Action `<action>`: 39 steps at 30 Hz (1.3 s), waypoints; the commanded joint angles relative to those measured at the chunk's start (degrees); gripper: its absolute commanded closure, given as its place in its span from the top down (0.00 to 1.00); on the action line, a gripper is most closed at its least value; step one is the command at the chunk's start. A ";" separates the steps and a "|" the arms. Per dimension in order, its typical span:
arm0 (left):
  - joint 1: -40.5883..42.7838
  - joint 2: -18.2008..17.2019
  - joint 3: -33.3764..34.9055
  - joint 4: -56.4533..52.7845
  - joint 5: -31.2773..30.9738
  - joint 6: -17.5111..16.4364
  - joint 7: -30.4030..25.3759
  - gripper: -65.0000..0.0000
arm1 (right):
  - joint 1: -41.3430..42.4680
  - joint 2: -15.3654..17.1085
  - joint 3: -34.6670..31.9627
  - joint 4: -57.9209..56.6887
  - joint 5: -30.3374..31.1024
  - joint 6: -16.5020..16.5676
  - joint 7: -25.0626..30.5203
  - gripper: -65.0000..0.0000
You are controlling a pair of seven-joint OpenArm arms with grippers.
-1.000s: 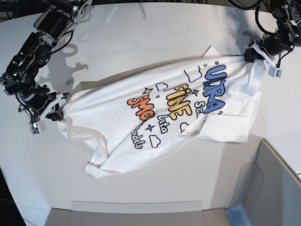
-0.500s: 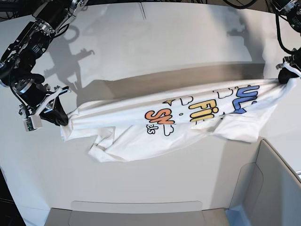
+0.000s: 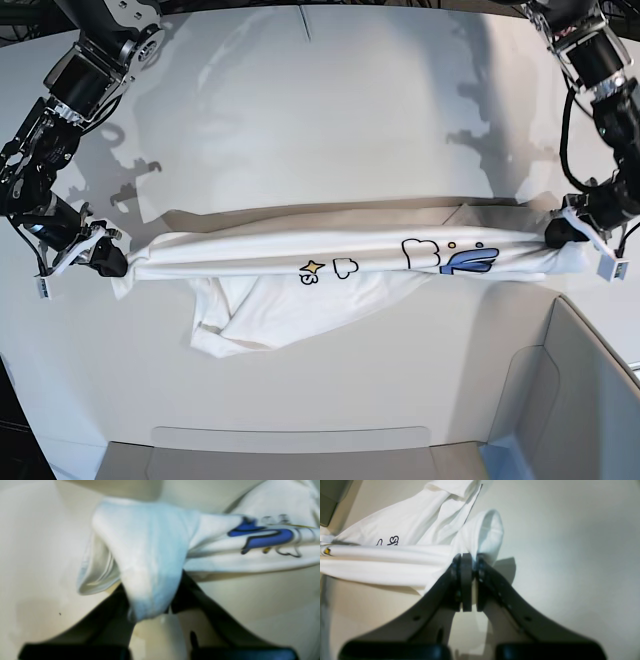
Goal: Layout the t-shirt on the table in an organized manner, then fold the t-shirt properly
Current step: 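Stretch the shirt between both grippers, pulling the right gripper outward, then lower the stretched shirt and release it with the left gripper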
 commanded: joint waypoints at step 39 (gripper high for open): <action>6.14 12.09 -6.00 10.84 21.01 -6.32 -7.67 0.46 | -1.70 0.51 -0.12 -0.39 0.95 0.04 1.11 0.00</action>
